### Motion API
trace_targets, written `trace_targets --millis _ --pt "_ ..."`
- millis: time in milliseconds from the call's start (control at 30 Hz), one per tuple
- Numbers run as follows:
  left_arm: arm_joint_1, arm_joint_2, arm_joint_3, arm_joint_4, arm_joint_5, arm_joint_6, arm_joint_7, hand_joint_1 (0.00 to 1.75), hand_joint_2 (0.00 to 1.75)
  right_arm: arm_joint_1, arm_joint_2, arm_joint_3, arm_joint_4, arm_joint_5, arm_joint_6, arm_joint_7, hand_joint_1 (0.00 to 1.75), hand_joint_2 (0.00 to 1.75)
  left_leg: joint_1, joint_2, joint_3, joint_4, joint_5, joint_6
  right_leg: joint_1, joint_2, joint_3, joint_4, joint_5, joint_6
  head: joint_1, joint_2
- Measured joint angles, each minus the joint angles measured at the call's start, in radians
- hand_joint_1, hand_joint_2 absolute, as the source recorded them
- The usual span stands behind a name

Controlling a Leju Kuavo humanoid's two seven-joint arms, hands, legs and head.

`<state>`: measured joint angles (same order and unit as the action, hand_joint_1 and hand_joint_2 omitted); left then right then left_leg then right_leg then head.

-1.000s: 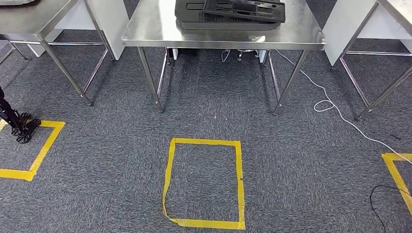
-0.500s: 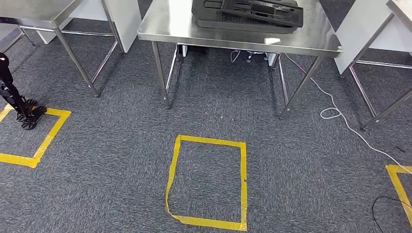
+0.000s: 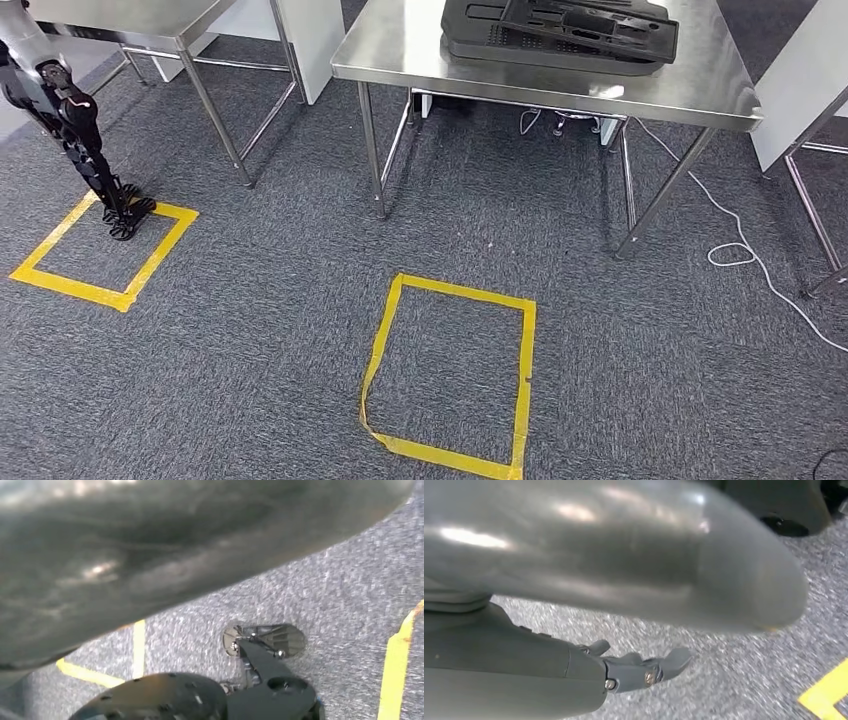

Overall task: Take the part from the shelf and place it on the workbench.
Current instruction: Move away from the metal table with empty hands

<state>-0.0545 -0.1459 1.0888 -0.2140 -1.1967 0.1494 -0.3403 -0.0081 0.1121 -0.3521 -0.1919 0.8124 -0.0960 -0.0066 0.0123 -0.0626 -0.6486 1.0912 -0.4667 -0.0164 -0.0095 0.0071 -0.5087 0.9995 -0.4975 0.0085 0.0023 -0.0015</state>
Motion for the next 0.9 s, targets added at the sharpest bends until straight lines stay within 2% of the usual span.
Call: trace_targets --millis 67,100,133,167,200,267,300,333,367,433,467,500,567,633,667,700,733,767,800,833,867,900 --pt "-0.001 0.0 0.001 0.0 0.0 0.0 0.001 0.0 0.0 0.002 0.0 0.0 0.0 0.001 0.0 0.0 0.0 0.0 -0.001 0.04 -0.049 0.12 -0.073 -0.004 0.002 -0.023 0.0 -0.001 0.002 -0.008 -0.004 0.0" --pt "-0.001 0.0 0.001 0.0 0.0 0.0 0.001 0.0 0.0 0.004 0.0 0.001 0.0 0.001 0.001 0.0 0.0 0.0 0.0 0.047 -0.074 0.183 -0.101 -0.006 0.004 -0.036 0.0 0.0 0.002 -0.008 -0.004 0.0" --pt "-0.001 0.0 0.001 0.0 0.0 0.0 0.001 0.0 0.0 0.005 0.0 0.001 0.001 0.001 0.001 0.0 0.0 0.0 0.0 0.052 -0.088 0.223 -0.112 -0.008 0.005 -0.05 0.0 0.0 0.002 -0.008 -0.004 0.0" --pt "-0.001 0.0 0.001 0.0 0.0 0.0 0.002 0.0 0.0 0.005 0.0 0.001 0.001 0.001 0.001 0.0 0.0 0.0 0.0 0.056 -0.084 0.226 -0.105 -0.009 0.005 -0.062 0.0 0.0 0.002 -0.009 -0.004 0.0" --pt "0.0 0.0 0.002 0.0 0.0 0.0 0.002 0.0 0.0 0.004 0.0 0.001 0.001 0.001 0.001 0.0 0.0 0.0 0.001 0.064 -0.06 0.188 -0.081 -0.009 0.005 -0.074 0.002 0.001 0.001 -0.008 -0.004 0.0" --pt "-0.001 0.001 0.002 0.0 0.0 0.0 0.002 0.0 0.0 0.002 0.0 0.003 0.002 0.001 0.001 0.0 0.0 0.0 -0.002 0.103 0.015 0.053 -0.024 -0.007 0.008 -0.095 0.005 0.003 -0.004 -0.004 -0.005 0.0" --pt "-0.002 0.001 0.002 0.0 0.0 0.0 0.002 0.0 0.0 0.002 0.0 0.005 0.002 0.001 0.001 0.0 0.0 0.0 -0.003 0.119 0.043 -0.001 -0.008 -0.002 0.012 -0.104 0.005 0.005 -0.007 0.0 -0.004 0.0" --pt "-0.003 0.001 0.002 0.0 0.001 -0.001 0.002 0.0 0.0 0.001 0.0 0.006 0.002 0.001 0.001 0.0 0.0 0.0 -0.006 0.13 0.056 -0.03 -0.002 0.003 0.017 -0.113 0.005 0.006 -0.01 0.004 -0.003 0.0" --pt "-0.004 0.0 0.002 0.0 0.001 -0.001 0.002 0.0 0.0 0.001 0.0 0.007 0.002 0.001 0.001 0.0 0.0 0.0 -0.009 0.128 0.057 -0.039 -0.003 0.009 0.021 -0.121 0.005 0.007 -0.012 0.008 -0.001 0.0" --pt "-0.003 0.001 0.002 0.0 0.001 -0.001 0.002 0.0 0.0 -0.002 -0.001 0.008 0.002 0.001 0.001 0.0 0.0 0.0 -0.009 0.101 0.049 -0.041 0.003 0.022 0.019 -0.134 0.004 0.01 -0.015 0.014 0.0 0.0" --pt "-0.003 0.001 0.002 0.0 0.001 -0.001 0.001 0.0 0.0 -0.003 -0.001 0.008 0.002 0.001 0.002 0.0 0.0 0.0 -0.007 0.089 0.046 -0.043 0.007 0.028 0.016 -0.12 -0.001 0.021 -0.024 0.016 0.0 0.0" --pt "-0.004 0.001 0.002 0.0 0.001 -0.002 0.0 0.0 0.0 -0.003 -0.001 0.009 0.002 0.001 0.003 0.0 0.0 0.0 -0.005 0.078 0.043 -0.044 0.012 0.035 0.013 -0.095 -0.015 0.05 -0.041 0.017 0.002 0.0" --pt "-0.006 0.002 0.003 0.0 0.001 -0.004 -0.005 0.0 0.0 -0.003 0.0 0.009 0.002 0.001 0.005 0.0 0.0 0.0 -0.003 0.054 0.035 -0.045 0.018 0.046 0.009 -0.034 -0.071 0.166 -0.096 0.013 0.006 0.0" --pt "-0.007 0.002 0.002 0.0 0.001 -0.008 -0.011 0.0 0.0 -0.002 0.001 0.009 0.002 0.001 0.006 0.001 0.0 0.0 -0.003 0.026 0.026 -0.045 0.024 0.051 0.007 -0.014 -0.13 0.284 -0.136 0.012 0.007 0.0" --pt "-0.006 0.002 0.002 0.0 0.001 -0.009 -0.014 0.0 0.0 -0.001 0.001 0.009 0.003 0.001 0.006 0.001 0.0 0.0 -0.003 0.011 0.024 -0.045 0.027 0.051 0.007 -0.012 -0.139 0.298 -0.134 0.017 0.007 0.0" --pt "-0.005 0.002 0.002 0.0 0.001 -0.011 -0.016 0.0 0.0 0.0 0.001 0.009 0.003 0.001 0.006 0.002 0.0 0.0 -0.003 -0.004 0.022 -0.045 0.03 0.05 0.006 -0.009 -0.128 0.272 -0.117 0.024 0.007 0.0" --pt "-0.004 0.002 0.003 0.0 0.001 -0.013 -0.018 0.0 0.0 0.0 0.001 0.009 0.003 0.002 0.006 0.002 0.0 0.0 -0.002 -0.019 0.021 -0.045 0.033 0.047 0.004 0.0 -0.099 0.212 -0.09 0.032 0.007 0.0" --pt "-0.004 0.001 0.003 0.0 0.001 -0.015 -0.02 0.0 0.0 0.0 0.0 0.009 0.003 0.003 0.006 0.002 0.0 0.0 -0.002 -0.033 0.02 -0.045 0.037 0.043 0.001 0.024 -0.064 0.137 -0.062 0.037 0.007 0.0" --pt "-0.004 0.001 0.003 0.0 0.001 -0.016 -0.023 0.0 0.0 -0.001 0.0 0.009 0.003 0.003 0.006 0.002 0.0 0.0 -0.004 -0.045 0.018 -0.045 0.04 0.039 0.001 0.046 -0.035 0.075 -0.039 0.037 0.007 0.0" --pt "-0.004 0.001 0.003 0.0 0.001 -0.018 -0.026 0.0 0.0 -0.002 0.0 0.009 0.003 0.004 0.006 0.002 0.0 0.0 -0.006 -0.054 0.017 -0.045 0.043 0.033 0.001 0.063 -0.017 0.035 -0.026 0.034 0.007 0.0" --pt "-0.004 0.002 0.003 0.0 0.001 -0.019 -0.029 0.0 0.0 -0.003 0.001 0.009 0.003 0.004 0.006 0.002 0.0 0.0 -0.007 -0.063 0.015 -0.046 0.046 0.027 0.003 0.072 -0.01 0.019 -0.02 0.027 0.006 0.0" --pt "-0.003 0.002 0.003 0.0 0.001 -0.021 -0.031 0.0 0.0 -0.004 0.001 0.009 0.003 0.004 0.006 0.003 0.0 0.0 -0.008 -0.073 0.013 -0.049 0.05 0.02 0.008 0.063 -0.01 0.018 -0.016 0.019 0.006 0.0"
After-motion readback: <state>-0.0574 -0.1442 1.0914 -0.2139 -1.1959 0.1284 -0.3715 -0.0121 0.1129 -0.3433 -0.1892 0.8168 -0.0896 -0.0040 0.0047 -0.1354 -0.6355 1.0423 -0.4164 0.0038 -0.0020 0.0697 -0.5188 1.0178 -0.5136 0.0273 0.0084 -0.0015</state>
